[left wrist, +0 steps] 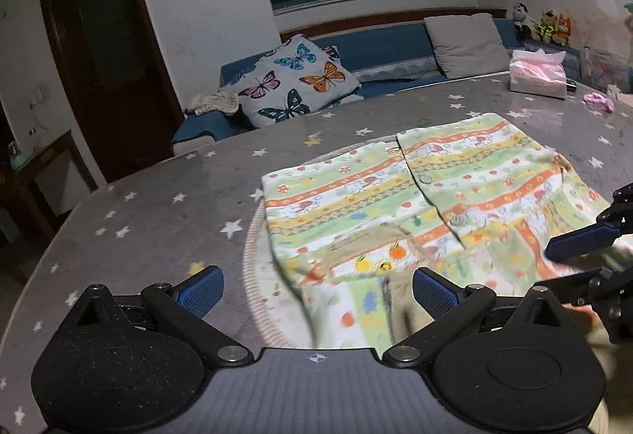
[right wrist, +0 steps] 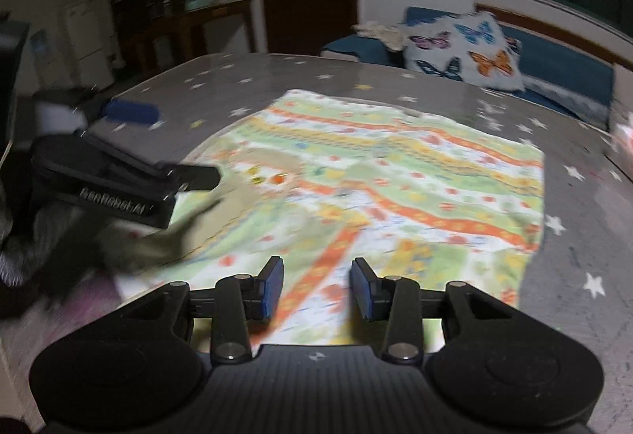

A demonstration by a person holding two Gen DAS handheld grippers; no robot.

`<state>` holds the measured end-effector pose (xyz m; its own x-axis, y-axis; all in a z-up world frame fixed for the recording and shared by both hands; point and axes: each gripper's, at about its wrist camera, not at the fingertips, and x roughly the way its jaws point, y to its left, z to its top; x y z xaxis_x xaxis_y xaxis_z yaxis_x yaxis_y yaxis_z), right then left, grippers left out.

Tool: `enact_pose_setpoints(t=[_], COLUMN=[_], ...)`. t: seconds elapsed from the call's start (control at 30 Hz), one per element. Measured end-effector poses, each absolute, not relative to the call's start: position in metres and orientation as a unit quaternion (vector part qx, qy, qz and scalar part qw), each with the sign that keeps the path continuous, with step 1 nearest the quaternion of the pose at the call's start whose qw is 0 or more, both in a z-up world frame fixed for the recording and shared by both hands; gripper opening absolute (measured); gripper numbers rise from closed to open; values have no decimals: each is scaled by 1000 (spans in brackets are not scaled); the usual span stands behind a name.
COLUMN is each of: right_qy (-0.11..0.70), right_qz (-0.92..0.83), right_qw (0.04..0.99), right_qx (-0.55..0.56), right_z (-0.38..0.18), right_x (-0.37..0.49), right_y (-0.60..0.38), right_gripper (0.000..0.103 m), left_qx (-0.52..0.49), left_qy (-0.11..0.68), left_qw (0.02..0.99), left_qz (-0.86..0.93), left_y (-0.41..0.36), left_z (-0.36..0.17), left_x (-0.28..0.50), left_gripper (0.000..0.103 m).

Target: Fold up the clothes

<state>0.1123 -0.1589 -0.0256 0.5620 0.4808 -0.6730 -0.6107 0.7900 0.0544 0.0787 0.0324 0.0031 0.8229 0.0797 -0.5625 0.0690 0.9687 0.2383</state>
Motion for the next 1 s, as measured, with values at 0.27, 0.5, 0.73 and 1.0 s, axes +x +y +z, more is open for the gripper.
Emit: enact_pose_setpoints(t=[0.27,0.5,0.73,1.0], right_qy=[337,342,347,351], right_qz=[331,284,270,256], right_qw=[874,889,891,893], right_qx=[-117,-108,-111,-117], right_z=[-19,-18,-18,-12], right_x=[80,76,69,59], right_y=[-162,-194,-209,-227], right_gripper=[43,43,43,45], left_qx=[215,282,319,310], left_qy=[280,252,219,191], left_qw=[935,918,903,900], left_qz=[-41,-121,-186,-241], left_y=[38,15,-20,-37], left_z=[-1,-12,-23,-25], left_x=[20,-22,-31,-28], left_gripper=[103,102,96,57])
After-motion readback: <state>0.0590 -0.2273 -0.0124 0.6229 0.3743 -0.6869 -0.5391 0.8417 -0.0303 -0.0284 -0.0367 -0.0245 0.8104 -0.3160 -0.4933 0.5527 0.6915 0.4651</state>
